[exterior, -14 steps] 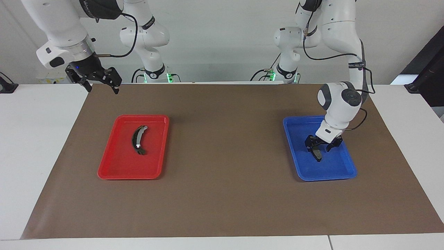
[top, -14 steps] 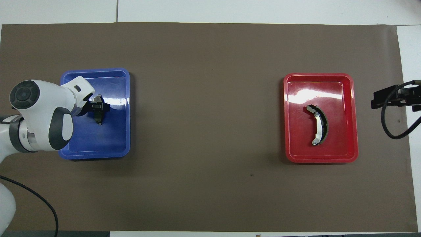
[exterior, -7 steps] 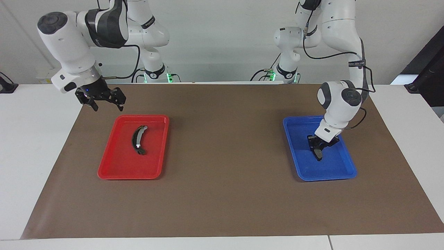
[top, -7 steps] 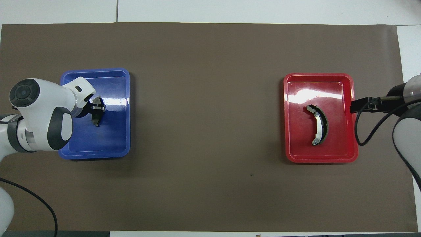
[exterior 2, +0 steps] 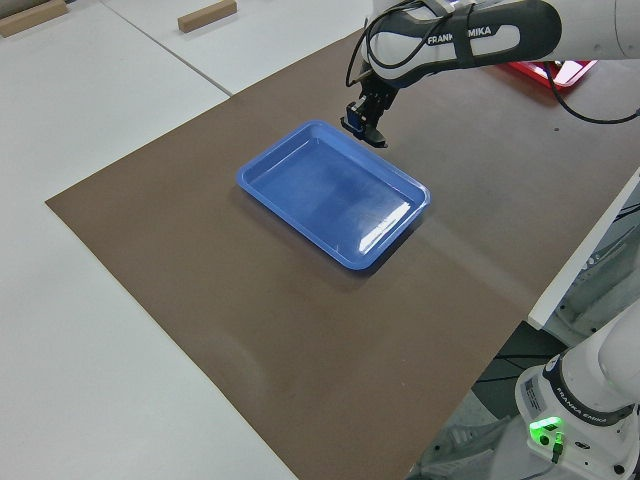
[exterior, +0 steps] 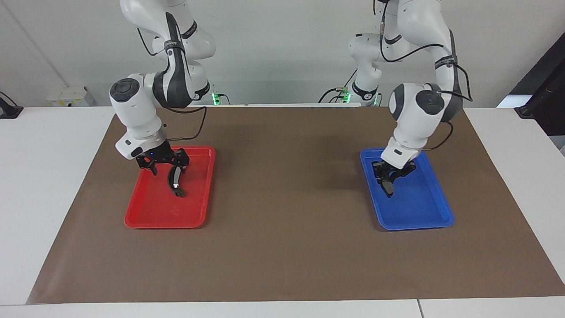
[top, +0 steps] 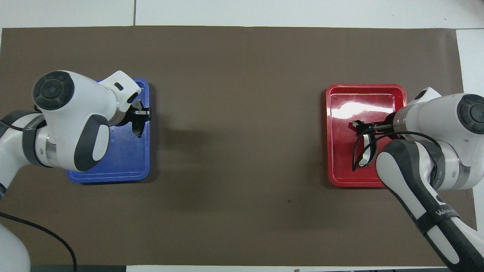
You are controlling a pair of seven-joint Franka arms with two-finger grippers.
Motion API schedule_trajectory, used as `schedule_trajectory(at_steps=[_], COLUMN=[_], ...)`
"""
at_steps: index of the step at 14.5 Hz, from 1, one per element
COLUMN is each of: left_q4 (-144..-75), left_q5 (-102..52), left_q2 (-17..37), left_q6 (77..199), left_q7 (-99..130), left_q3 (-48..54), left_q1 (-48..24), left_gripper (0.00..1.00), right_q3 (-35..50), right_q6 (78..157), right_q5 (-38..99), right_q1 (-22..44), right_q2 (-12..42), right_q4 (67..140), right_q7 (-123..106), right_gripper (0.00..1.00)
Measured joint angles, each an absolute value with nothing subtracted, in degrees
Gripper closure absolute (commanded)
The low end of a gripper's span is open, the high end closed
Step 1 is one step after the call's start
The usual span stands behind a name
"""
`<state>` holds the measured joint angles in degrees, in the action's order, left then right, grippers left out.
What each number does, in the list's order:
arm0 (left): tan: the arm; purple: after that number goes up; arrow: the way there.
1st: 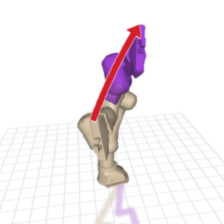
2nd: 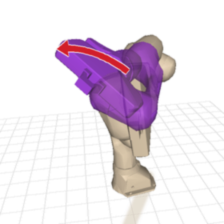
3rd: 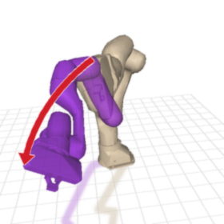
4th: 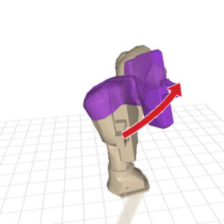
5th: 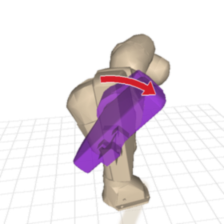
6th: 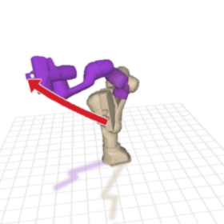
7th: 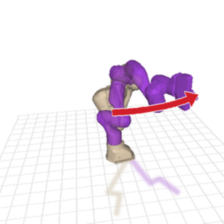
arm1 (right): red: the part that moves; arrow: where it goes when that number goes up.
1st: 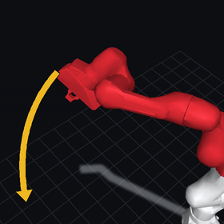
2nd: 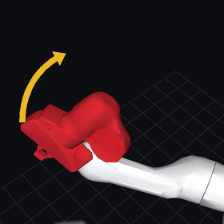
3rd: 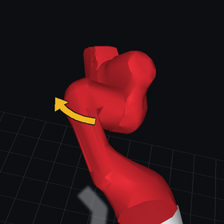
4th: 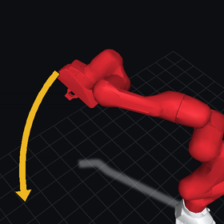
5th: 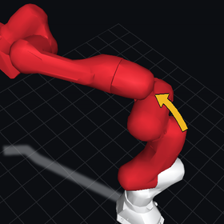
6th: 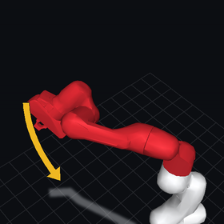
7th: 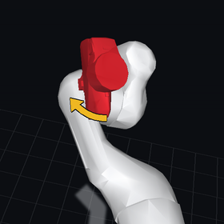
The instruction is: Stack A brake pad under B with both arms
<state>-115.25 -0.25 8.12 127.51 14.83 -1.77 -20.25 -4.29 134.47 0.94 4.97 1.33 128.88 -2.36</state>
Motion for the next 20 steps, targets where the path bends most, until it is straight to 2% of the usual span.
schedule_trajectory(at_steps=[4, 8, 9, 10, 11, 13, 14, 15, 17, 20], left_q4=[-114.4, -108.4, -107.7, -107.4, -107.2, -106.8, -106.4, -106.2, -106.2, -107.5], left_q5=[-0.2, -0.2, -0.2, -0.2, -0.2, -0.2, -0.2, -0.2, -0.2, -0.2], left_q2=[11.0, 20.1, 21.8, 23.1, 24.0, 24.6, 24.4, 24.0, 21.7, 15.0], left_q6=[129.8, 134.0, 135.3, 136.3, 136.9, 137.5, 137.5, 137.4, 136.6, 129.2], left_q7=[27.1, 35.1, 35.2, 35.3, 35.4, 35.3, 35.1, 34.5, 32.1, 26.2], left_q3=[-1.5, -1.5, -1.5, -1.5, -1.5, -1.7, -1.9, -2.1, -2.6, -2.9], left_q1=[-32.2, -39.4, -39.9, -40.3, -40.4, -40.4, -40.2, -40.0, -38.7, -34.1], left_gripper=[0.97, 0.88, 0.76, 0.34, 0.00, 0.01, 0.01, 0.01, 0.01, 0.01], right_q3=[-4.5, -4.5, -4.5, -4.5, -4.5, -4.4, -4.5, -4.4, -4.4, -4.5], right_q6=[140.9, 144.1, 144.2, 144.2, 144.2, 144.2, 144.2, 144.2, 144.2, 144.2], right_q5=[0.9, 0.9, 0.9, 0.9, 0.9, 0.9, 0.9, 0.9, 0.9, 0.9], right_q1=[3.8, 3.4, 3.4, 3.4, 3.4, 3.4, 3.4, 3.4, 3.4, 3.4], right_q2=[1.9, 3.5, 3.9, 4.3, 4.7, 5.1, 5.1, 5.1, 5.1, 5.1], right_q4=[134.0, 135.6, 135.8, 135.8, 135.9, 135.9, 135.9, 135.9, 135.9, 135.9], right_q7=[-5.5, -5.9, -5.9, -5.9, -5.9, -5.9, -6.0, -6.1, -6.2, -6.2], right_gripper=[0.00, 0.00, 0.00, 0.00, 0.01, 0.07, 0.14, 0.25, 0.53, 0.89])
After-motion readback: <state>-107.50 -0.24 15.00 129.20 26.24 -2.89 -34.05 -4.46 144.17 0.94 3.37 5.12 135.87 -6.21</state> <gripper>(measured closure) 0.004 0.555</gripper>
